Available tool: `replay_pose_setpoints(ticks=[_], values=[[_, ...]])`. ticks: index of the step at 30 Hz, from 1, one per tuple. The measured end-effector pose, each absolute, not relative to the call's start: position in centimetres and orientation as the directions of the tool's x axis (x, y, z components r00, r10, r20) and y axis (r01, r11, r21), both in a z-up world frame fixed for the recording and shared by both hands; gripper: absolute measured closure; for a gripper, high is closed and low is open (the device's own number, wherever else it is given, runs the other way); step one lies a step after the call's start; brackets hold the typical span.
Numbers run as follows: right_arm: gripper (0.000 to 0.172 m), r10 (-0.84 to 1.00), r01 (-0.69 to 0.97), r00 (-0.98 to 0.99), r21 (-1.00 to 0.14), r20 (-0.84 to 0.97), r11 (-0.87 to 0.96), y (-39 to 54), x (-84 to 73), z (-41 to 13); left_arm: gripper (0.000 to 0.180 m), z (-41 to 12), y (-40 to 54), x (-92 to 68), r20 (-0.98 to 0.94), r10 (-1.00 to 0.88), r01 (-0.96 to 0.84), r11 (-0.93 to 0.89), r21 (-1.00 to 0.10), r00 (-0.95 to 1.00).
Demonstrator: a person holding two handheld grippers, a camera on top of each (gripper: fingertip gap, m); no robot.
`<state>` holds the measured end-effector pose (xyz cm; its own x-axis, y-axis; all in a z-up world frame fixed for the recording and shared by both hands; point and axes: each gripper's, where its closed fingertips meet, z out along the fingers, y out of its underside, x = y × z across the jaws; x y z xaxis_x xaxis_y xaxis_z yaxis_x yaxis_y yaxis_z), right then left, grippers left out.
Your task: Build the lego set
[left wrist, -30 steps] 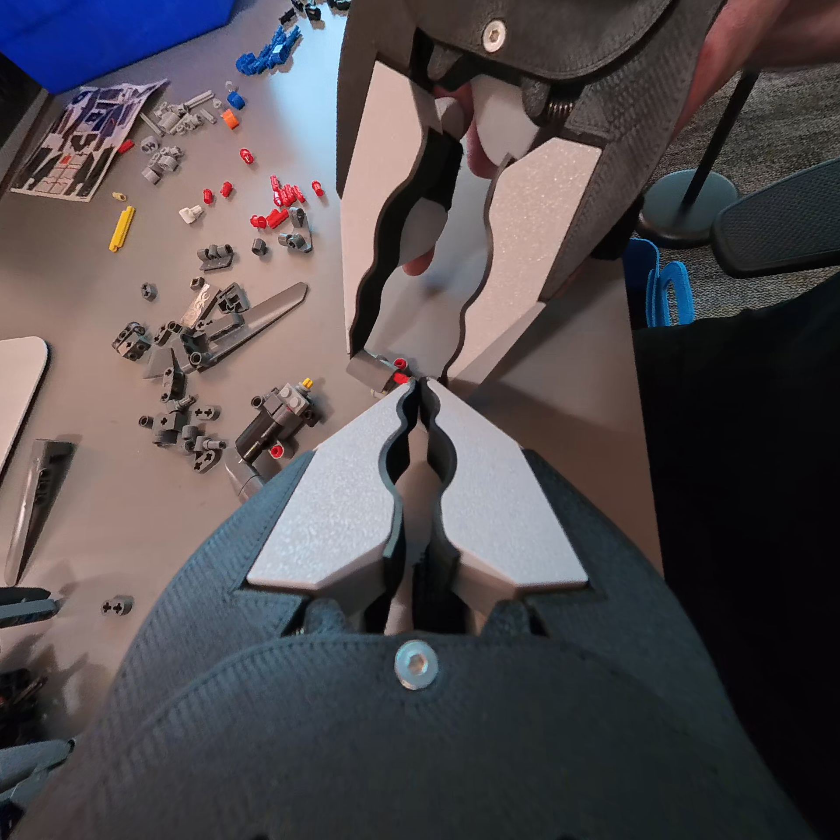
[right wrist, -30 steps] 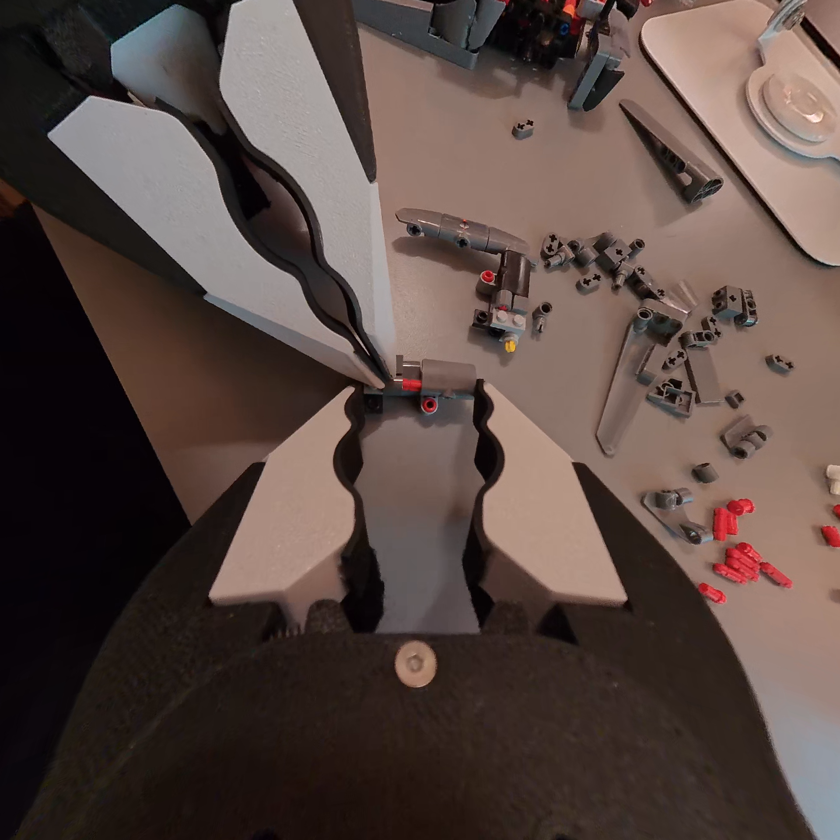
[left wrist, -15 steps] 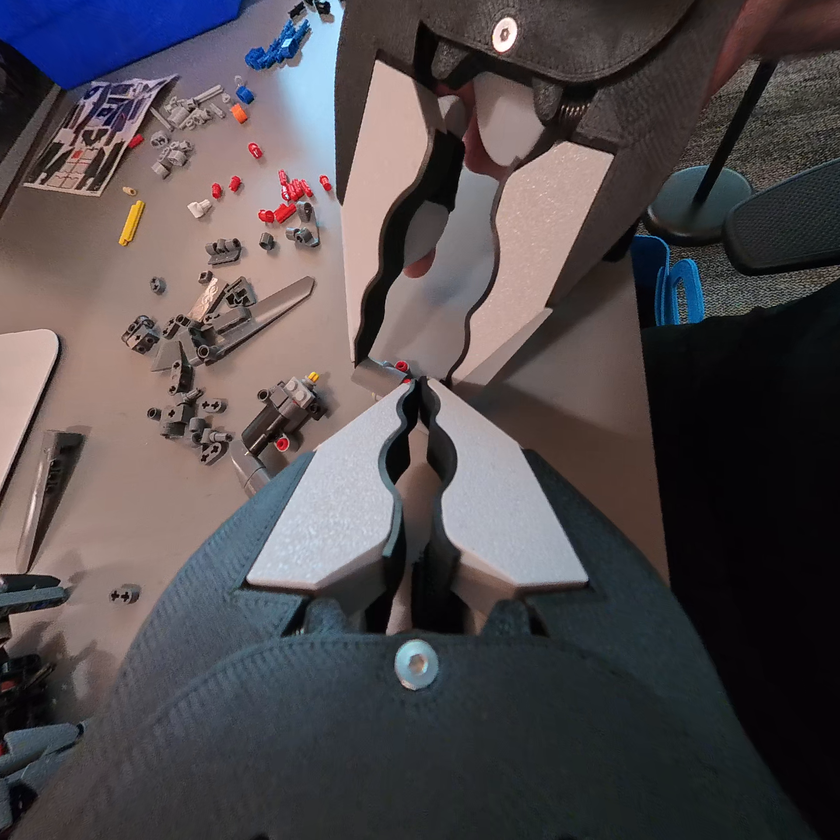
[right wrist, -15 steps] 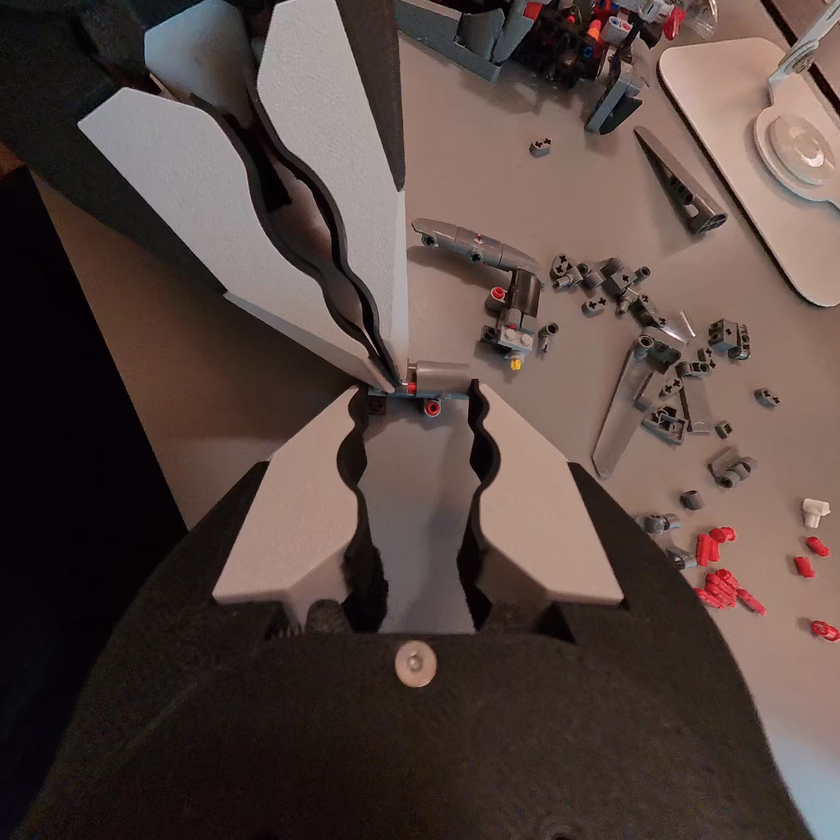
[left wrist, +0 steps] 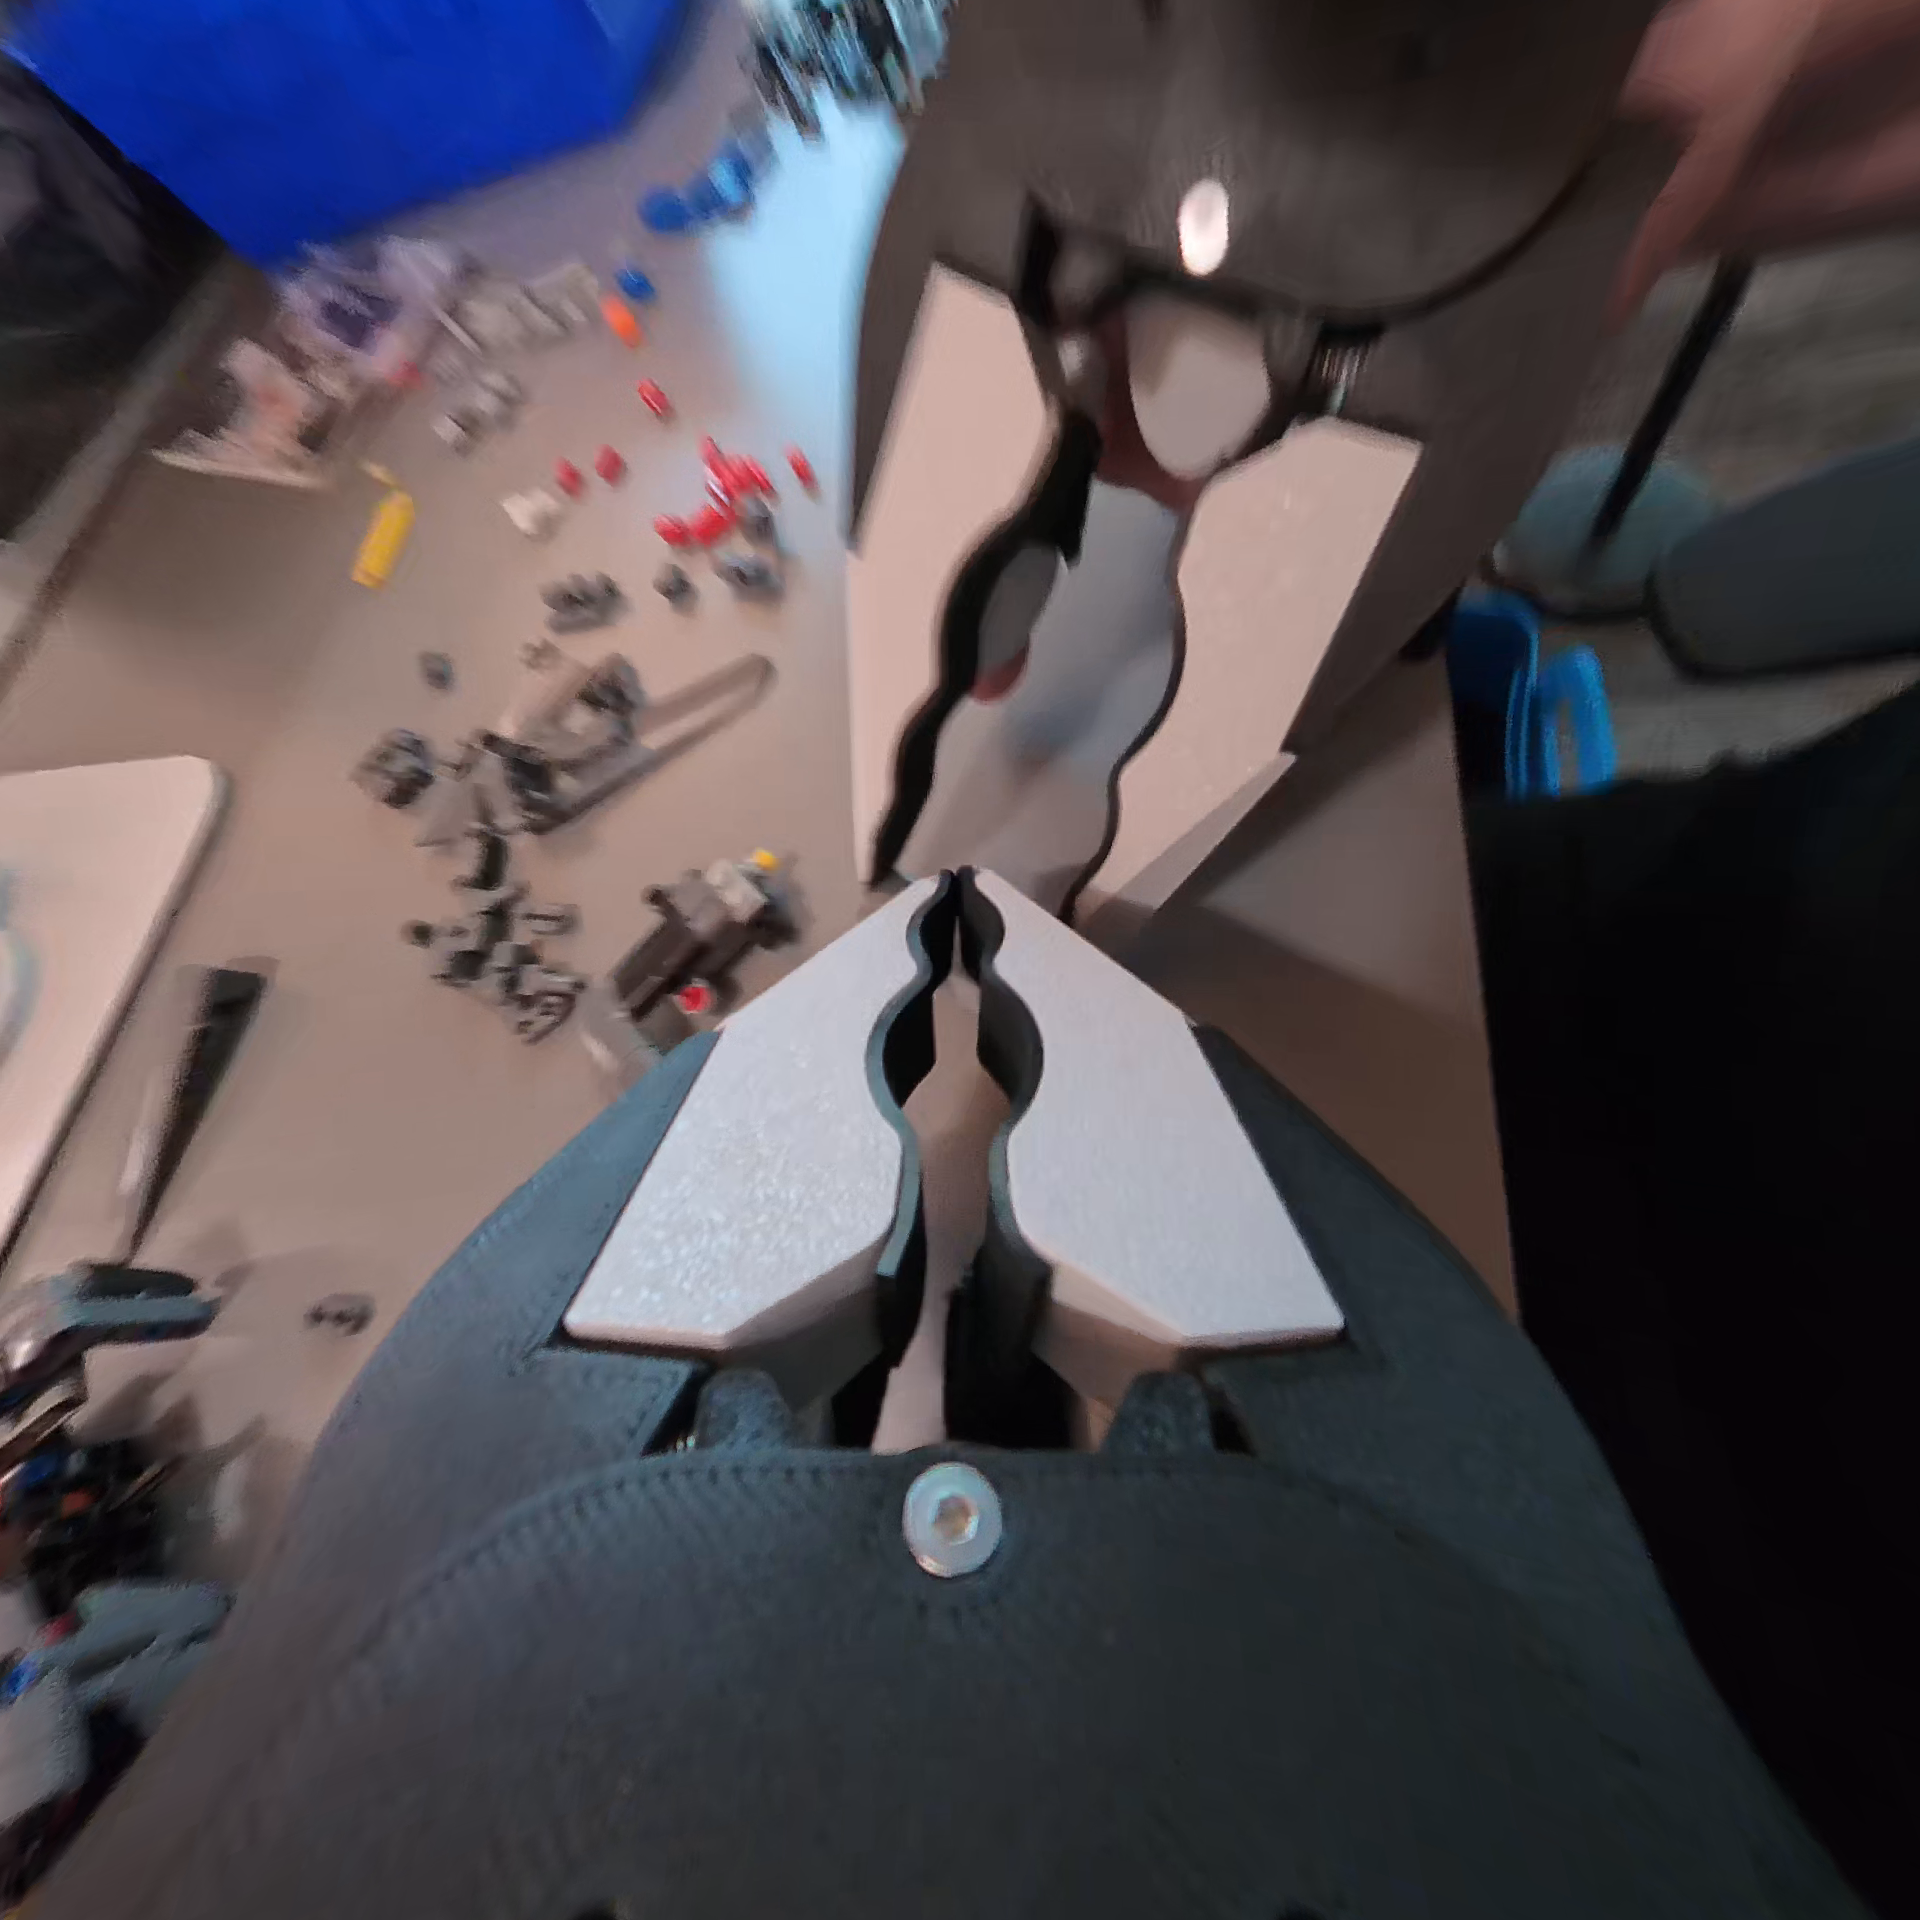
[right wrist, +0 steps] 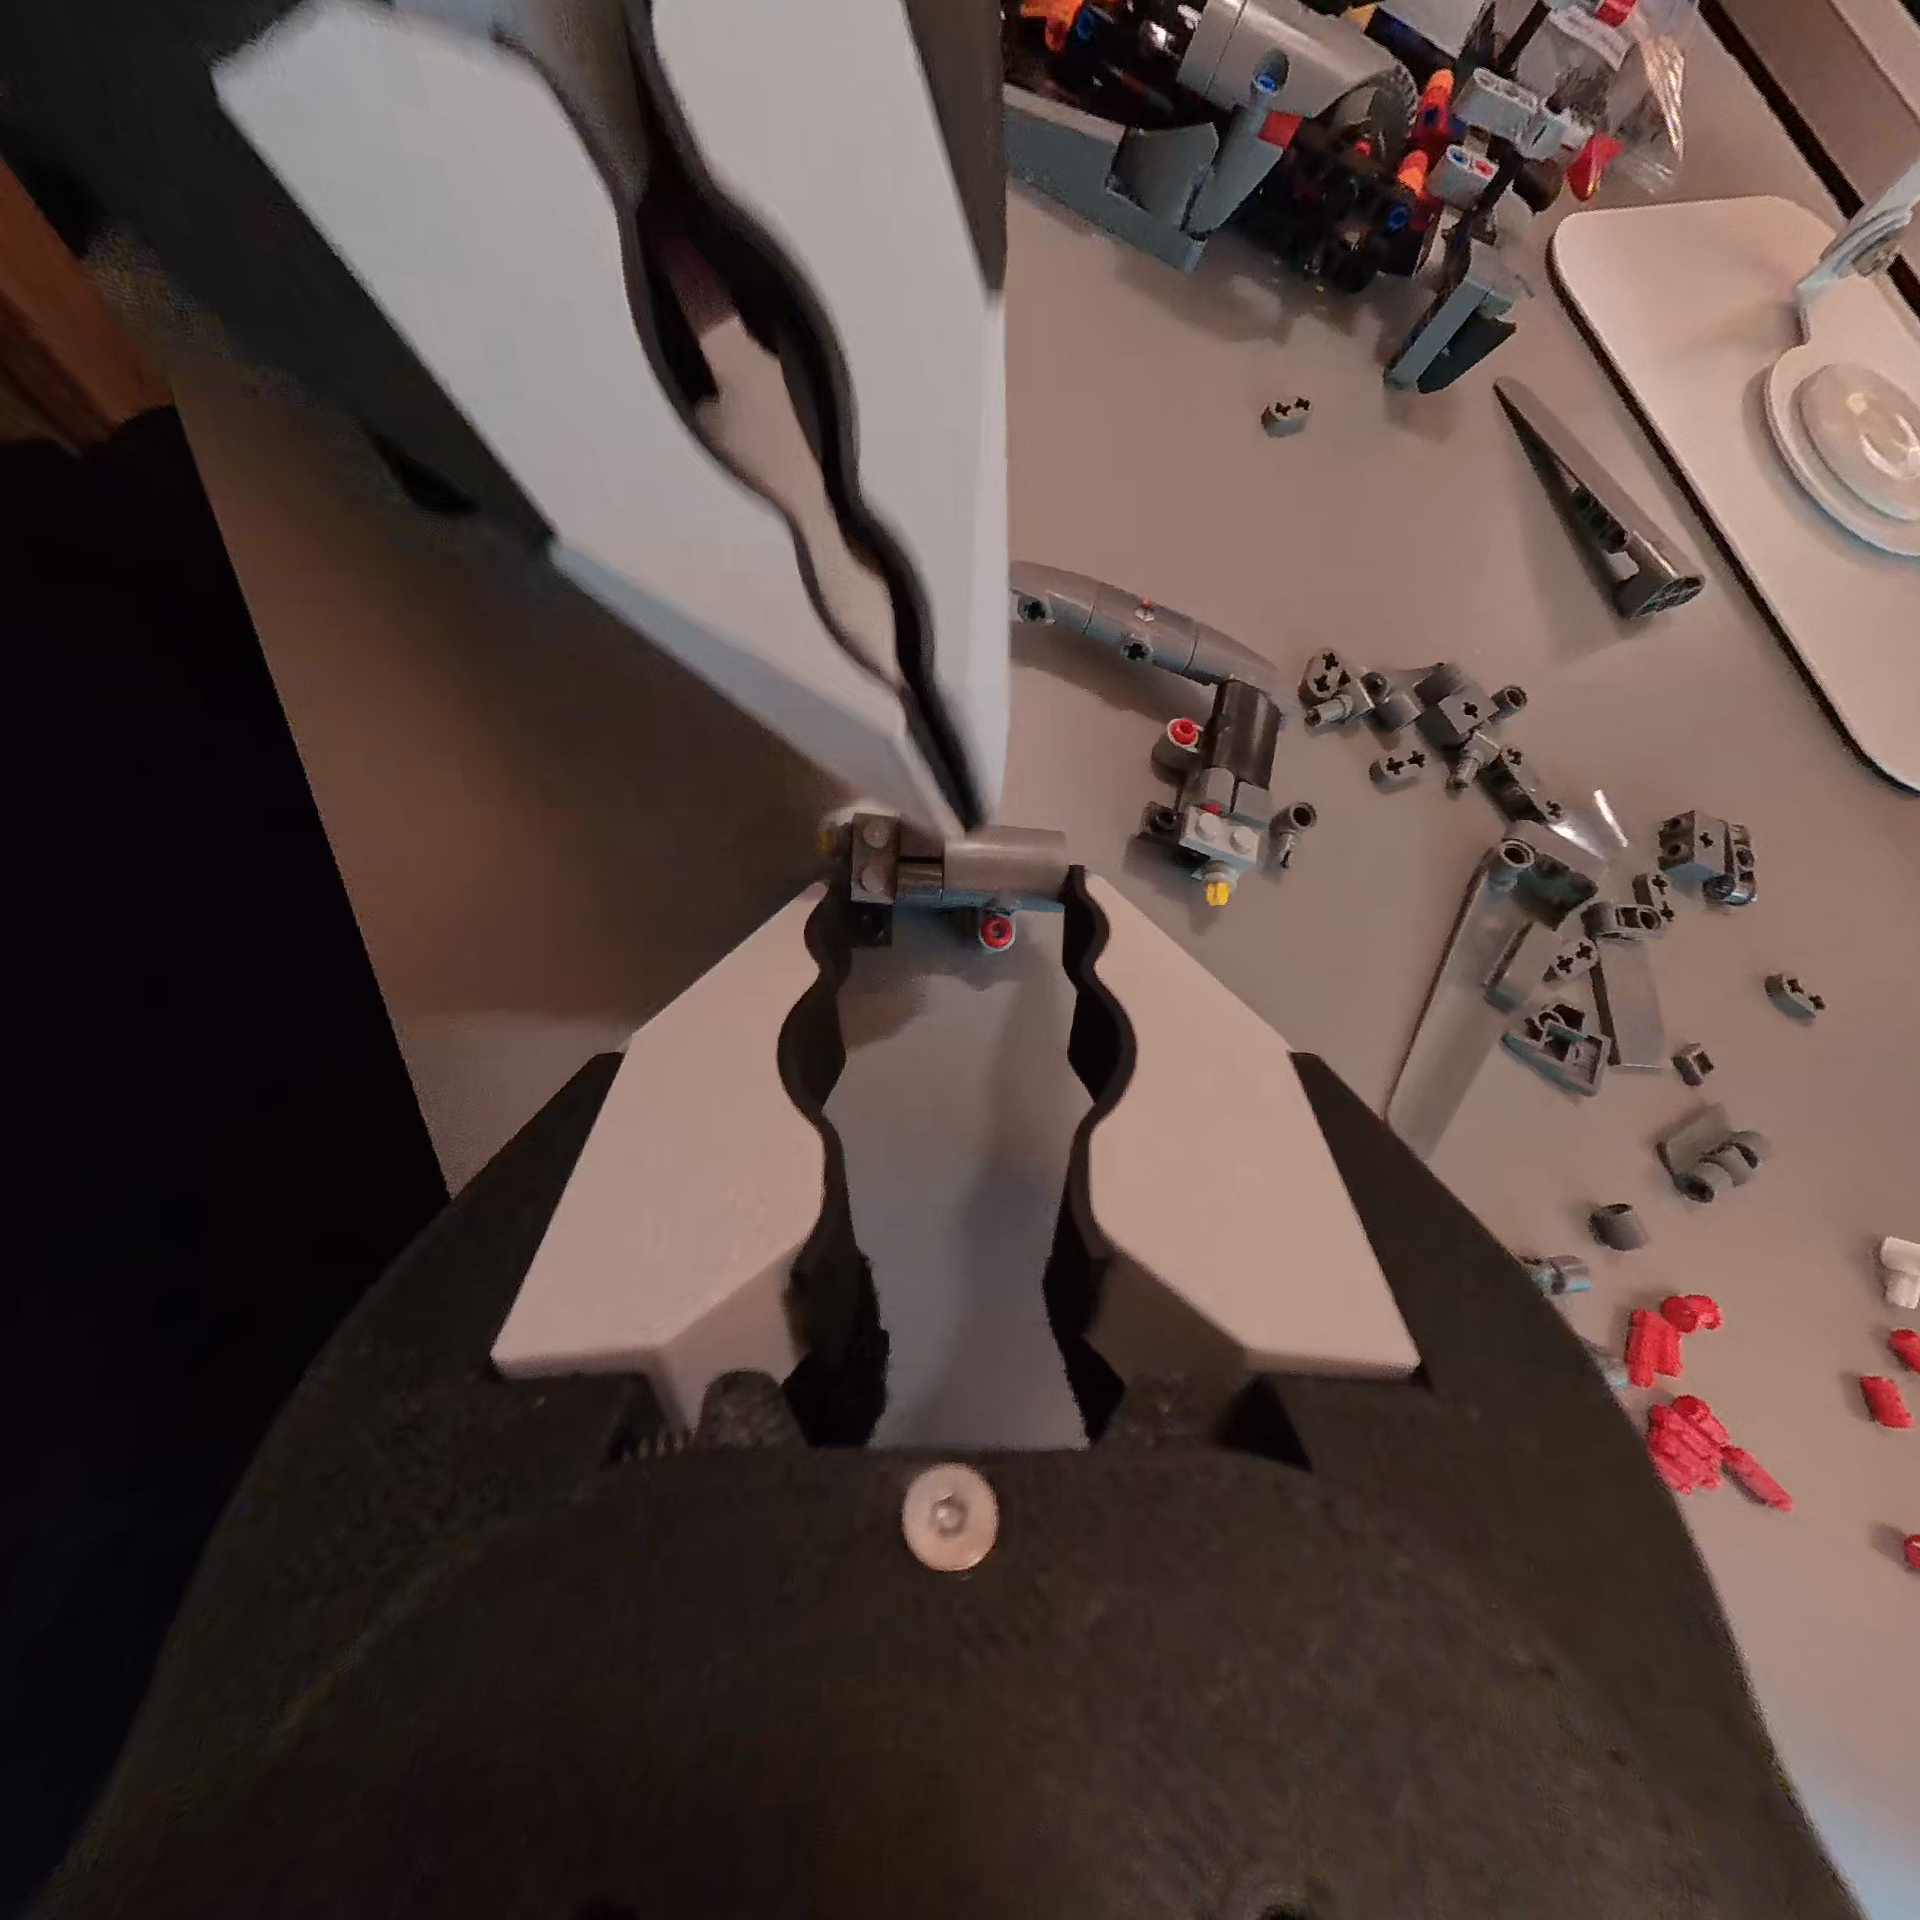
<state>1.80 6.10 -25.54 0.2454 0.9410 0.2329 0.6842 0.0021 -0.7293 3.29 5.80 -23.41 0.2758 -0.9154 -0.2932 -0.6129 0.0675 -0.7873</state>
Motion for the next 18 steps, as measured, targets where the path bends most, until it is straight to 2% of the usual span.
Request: replay_pose_setpoints(ticks=[3,10,15,18], values=[[0.133,0.932,0.673,0.238,-0.738,0.274,0.045,6.9,2.4,-24.5,0.173,-21.2,6.4,1.8,-0.253,-0.9,-0.541,0.023,-0.84,0.355],[0.133,0.855,0.619,0.117,-0.71,0.506,0.336,7.2,2.6,-20.2,0.16,-19.2,7.2,1.0,-0.035,-0.897,-0.351,-0.136,-0.927,0.44],[0.133,0.692,0.615,0.024,-0.556,0.722,0.559,7.1,2.2,-17.4,0.149,-17.6,7.1,1.3,0.2,-0.906,-0.188,-0.285,-0.94,0.373],[0.133,0.603,0.62,-0.029,-0.459,0.797,0.637,7.0,1.9,-16.4,0.149,-17.1,6.7,1.6,0.255,-0.908,-0.15,-0.318,-0.936,0.333]])
